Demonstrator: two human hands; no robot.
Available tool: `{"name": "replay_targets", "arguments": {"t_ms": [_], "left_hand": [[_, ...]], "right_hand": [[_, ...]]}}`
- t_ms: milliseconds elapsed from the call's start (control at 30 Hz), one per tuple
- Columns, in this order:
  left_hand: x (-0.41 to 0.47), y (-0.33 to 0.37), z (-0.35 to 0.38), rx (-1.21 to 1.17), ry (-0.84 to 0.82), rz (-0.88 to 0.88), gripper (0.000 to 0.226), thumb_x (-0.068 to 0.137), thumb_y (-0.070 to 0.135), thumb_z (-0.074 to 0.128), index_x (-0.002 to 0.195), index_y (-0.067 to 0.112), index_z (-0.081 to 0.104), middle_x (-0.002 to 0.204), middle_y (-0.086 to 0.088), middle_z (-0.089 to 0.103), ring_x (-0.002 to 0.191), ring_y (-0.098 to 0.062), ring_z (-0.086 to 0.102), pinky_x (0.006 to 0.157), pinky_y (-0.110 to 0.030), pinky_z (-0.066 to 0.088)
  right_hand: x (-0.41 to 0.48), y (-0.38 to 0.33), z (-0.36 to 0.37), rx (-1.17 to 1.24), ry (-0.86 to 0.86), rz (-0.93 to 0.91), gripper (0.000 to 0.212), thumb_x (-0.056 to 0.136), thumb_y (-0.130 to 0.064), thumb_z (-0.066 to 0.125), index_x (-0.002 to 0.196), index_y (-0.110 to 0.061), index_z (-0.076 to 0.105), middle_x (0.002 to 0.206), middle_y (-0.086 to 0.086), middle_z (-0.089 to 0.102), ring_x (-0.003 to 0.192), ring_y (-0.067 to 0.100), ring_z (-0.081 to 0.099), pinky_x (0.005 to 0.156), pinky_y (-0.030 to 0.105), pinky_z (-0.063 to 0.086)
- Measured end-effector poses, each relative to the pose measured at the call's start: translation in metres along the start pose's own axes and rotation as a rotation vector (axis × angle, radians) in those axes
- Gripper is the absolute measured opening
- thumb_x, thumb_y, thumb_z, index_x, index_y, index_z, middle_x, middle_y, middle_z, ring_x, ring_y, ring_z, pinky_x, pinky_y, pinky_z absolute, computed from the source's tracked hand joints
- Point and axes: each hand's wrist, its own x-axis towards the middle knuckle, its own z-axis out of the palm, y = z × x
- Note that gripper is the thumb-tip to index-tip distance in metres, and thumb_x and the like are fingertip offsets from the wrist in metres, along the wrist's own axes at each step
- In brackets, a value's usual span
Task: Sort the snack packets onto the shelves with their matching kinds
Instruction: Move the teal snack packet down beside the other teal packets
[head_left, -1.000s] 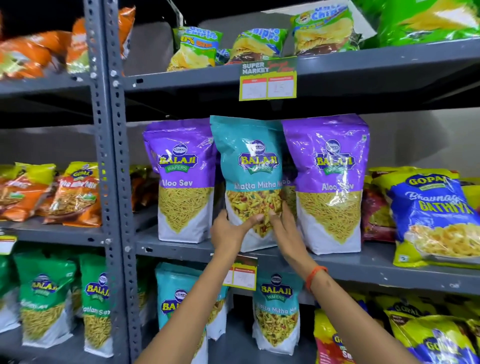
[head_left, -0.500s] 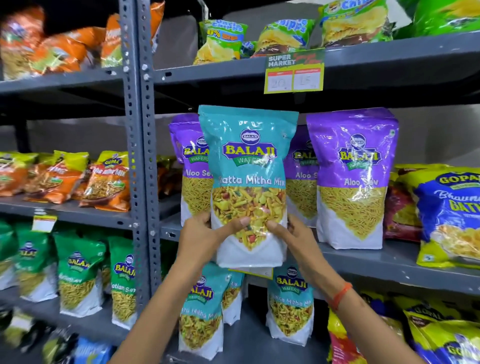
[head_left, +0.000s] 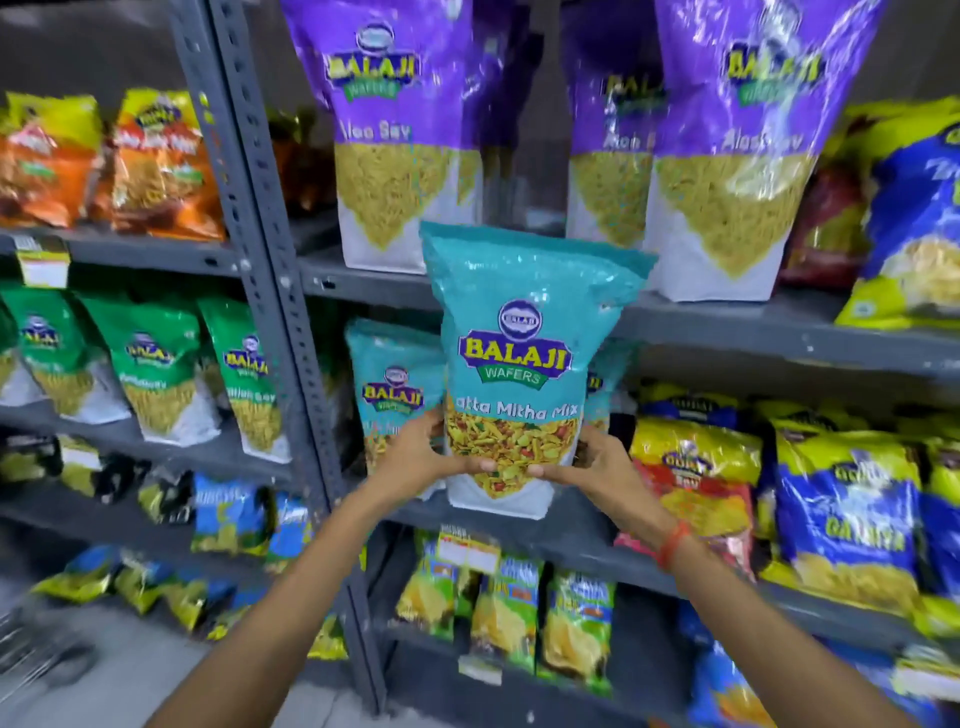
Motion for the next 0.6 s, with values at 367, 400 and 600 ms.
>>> {"name": "replay_targets", "arguments": {"t_ms": [367,400,600], "left_hand": [[0.058,-0.082,0.084,-0.023,-0.202,-0.146,0.062,0.066,0.01,0.083,0.113,0.03,0.049,0.118,0.001,0.061,0.12,-0.022,0.056,0.098,-0.036,0.047],[0.064,-0.089,0.088,-0.018,-0.217,-0.144,0.059,0.065,0.011,0.084,0.11,0.032,0.051,0.117,0.0,0.061,0.119,-0.022,0.057,0.097,-0.037,0.047],[0.082,-0.119,0.105,-0.053,-0.236,-0.163,0.05,0.059,0.022,0.086,0.097,0.037,0.057,0.113,-0.004,0.065,0.106,-0.018,0.061,0.093,-0.038,0.05]], "right_hand": [[0.005,0.109,-0.029,-0.151,0.108,0.255,0.066,0.071,-0.015,0.079,0.129,-0.012,0.049,0.128,0.005,0.062,0.116,0.02,0.059,0.099,0.035,0.048],[0.007,0.113,-0.029,-0.175,0.124,0.269,0.065,0.072,-0.014,0.078,0.13,-0.011,0.048,0.128,0.005,0.061,0.116,0.021,0.058,0.097,0.029,0.048],[0.013,0.138,-0.033,-0.205,0.149,0.312,0.07,0.075,-0.022,0.075,0.136,-0.014,0.04,0.135,0.002,0.054,0.123,0.019,0.051,0.104,0.035,0.042]]}}
